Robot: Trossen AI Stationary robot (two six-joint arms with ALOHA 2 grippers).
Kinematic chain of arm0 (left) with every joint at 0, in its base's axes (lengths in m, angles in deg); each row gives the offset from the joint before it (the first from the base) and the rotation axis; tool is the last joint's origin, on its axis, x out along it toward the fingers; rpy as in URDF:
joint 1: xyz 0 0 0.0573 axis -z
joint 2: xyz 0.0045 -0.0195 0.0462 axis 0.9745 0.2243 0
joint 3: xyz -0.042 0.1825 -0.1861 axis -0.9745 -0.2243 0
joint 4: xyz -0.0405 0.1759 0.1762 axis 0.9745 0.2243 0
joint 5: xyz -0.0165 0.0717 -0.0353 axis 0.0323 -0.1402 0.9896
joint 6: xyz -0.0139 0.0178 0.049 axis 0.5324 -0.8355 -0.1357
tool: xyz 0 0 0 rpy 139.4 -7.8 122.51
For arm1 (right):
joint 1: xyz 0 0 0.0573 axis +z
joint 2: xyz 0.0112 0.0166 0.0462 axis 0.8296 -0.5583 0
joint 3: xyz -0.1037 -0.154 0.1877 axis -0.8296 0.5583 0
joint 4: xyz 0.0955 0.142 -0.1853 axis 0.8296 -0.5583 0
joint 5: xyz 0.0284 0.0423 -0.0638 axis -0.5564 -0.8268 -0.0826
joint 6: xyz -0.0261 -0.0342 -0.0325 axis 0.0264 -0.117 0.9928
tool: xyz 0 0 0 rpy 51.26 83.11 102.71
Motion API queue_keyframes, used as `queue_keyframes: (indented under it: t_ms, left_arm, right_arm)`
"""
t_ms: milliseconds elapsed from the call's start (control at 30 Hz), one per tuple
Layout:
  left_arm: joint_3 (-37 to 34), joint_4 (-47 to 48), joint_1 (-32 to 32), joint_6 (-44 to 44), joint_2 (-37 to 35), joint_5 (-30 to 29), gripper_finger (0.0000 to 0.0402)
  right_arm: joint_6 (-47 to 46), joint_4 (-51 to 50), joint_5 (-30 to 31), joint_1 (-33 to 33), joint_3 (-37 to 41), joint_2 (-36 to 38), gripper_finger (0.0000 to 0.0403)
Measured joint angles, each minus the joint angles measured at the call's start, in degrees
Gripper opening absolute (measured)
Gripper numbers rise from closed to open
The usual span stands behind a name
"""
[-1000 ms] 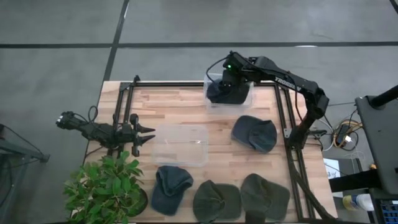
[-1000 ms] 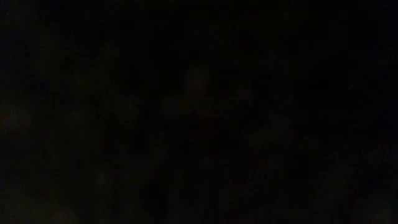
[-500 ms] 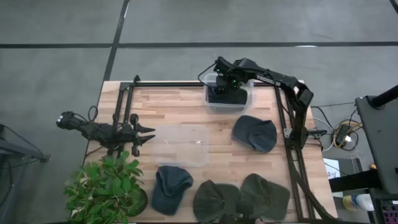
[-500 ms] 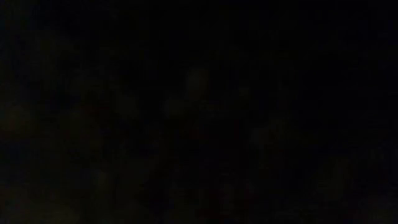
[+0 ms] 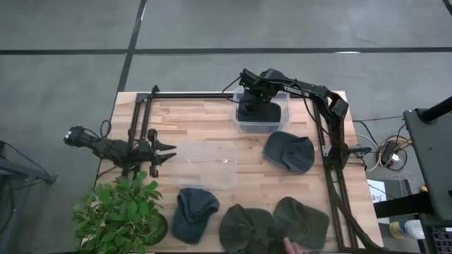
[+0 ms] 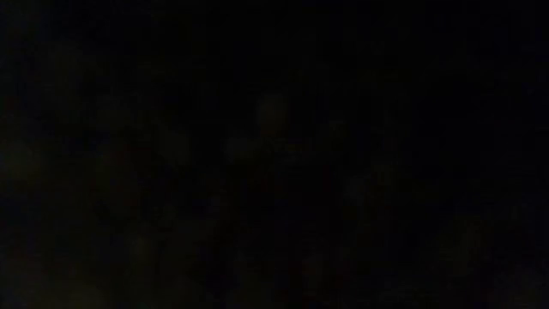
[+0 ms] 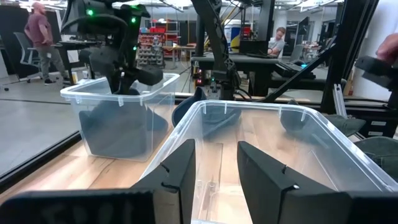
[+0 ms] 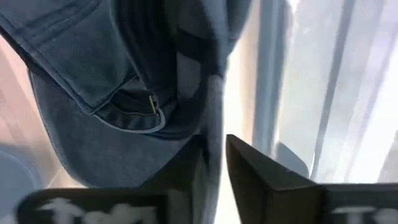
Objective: Pick & Place hat
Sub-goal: Put the middle blue cap into the top transparent bin, then put the right gray cap into the bottom transparent bin
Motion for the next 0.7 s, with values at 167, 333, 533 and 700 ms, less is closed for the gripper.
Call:
queue_keyframes:
  t_ms: [167, 333, 533, 700]
  left_arm:
    - [0.00, 0.00, 0.00, -0.01, 0.00, 0.02, 0.0112]
    - [0.00, 0.01, 0.01, -0.01, 0.01, 0.02, 0.0112]
    - [0.00, 0.00, 0.00, -0.01, 0.02, 0.04, 0.0112]
    - [0.00, 0.01, 0.00, -0.01, 0.02, 0.07, 0.0112]
  right_arm:
    - [-0.74, 0.19, 1.82, -0.14, 0.02, 3.39, 0.0152]
    - [-1.53, 0.26, 3.76, 0.24, 0.02, 8.12, 0.0203]
    - [-4.83, -0.11, 4.02, 1.41, 0.02, 14.45, 0.0225]
    - [-8.63, -0.87, 4.02, 4.18, 0.02, 19.38, 0.0228]
